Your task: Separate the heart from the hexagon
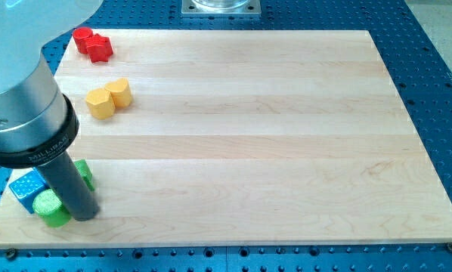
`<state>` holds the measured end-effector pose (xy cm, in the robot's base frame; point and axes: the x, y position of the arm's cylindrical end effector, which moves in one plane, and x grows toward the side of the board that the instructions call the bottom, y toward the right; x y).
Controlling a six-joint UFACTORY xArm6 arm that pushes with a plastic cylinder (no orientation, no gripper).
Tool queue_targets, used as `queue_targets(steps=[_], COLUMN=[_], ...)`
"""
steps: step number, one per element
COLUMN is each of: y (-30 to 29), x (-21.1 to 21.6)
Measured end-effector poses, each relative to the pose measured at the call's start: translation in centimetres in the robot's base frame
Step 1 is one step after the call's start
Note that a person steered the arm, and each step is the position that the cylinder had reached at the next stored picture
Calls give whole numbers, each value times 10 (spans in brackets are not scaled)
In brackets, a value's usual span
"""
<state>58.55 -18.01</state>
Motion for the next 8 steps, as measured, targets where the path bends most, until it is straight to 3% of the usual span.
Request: queue_targets(steps=[1,2,4,5,7,8], y=[51,121,143,120,11,-16], x=[1,-27,-200,-257,-252,-244])
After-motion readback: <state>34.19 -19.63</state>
